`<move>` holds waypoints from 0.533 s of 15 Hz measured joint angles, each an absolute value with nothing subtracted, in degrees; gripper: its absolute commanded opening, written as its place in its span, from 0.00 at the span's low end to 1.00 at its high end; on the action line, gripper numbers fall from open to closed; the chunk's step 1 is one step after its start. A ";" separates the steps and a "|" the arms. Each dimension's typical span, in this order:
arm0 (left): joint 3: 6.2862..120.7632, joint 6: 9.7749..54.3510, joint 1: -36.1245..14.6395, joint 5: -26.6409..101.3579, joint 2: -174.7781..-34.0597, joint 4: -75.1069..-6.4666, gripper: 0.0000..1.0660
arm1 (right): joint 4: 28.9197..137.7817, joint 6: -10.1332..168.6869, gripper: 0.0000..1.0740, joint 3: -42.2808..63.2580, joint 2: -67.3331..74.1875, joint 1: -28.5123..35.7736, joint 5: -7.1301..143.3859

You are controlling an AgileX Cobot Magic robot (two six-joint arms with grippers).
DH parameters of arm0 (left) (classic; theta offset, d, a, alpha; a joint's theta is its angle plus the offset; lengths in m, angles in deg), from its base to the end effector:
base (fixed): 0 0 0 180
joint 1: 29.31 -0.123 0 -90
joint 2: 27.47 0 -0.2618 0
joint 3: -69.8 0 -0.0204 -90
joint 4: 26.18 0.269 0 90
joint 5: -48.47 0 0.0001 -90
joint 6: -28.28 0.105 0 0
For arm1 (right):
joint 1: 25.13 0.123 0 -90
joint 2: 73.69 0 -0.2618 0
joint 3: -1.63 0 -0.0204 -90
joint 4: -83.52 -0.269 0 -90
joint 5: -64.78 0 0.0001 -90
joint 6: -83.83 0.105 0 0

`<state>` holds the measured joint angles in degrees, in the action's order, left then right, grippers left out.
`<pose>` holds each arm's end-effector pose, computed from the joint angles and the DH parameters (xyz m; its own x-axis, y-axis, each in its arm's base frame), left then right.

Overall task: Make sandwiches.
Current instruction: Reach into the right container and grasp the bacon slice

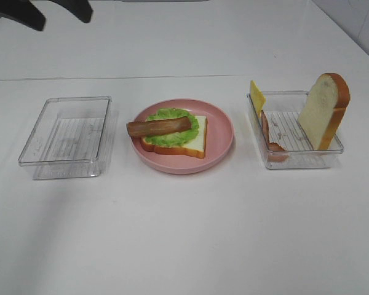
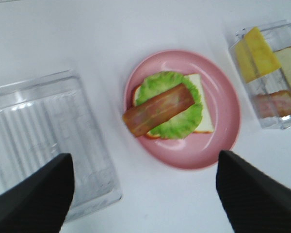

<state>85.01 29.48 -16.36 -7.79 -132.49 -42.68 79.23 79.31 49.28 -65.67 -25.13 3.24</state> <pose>0.3797 -0.1128 0.3136 -0.8393 0.0518 -0.5411 0.2334 0.9333 -0.2727 0.0446 0.0069 0.2802 -0.4533 -0.0430 -0.8903 -0.0781 0.9969 -0.0084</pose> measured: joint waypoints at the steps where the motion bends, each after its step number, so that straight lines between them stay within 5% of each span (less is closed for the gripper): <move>1: 85.01 26.96 -16.36 -12.32 -129.06 -37.92 0.72 | 79.23 79.31 0.70 49.28 -65.67 -25.13 3.24; 5: 84.04 23.98 -16.36 -20.68 -115.25 -25.32 0.72 | 79.23 79.31 0.70 49.28 -65.67 -25.13 3.24; 8: 78.08 23.98 -16.36 -20.80 -106.14 -24.46 0.72 | 79.23 79.31 0.70 49.28 -65.67 -25.13 3.24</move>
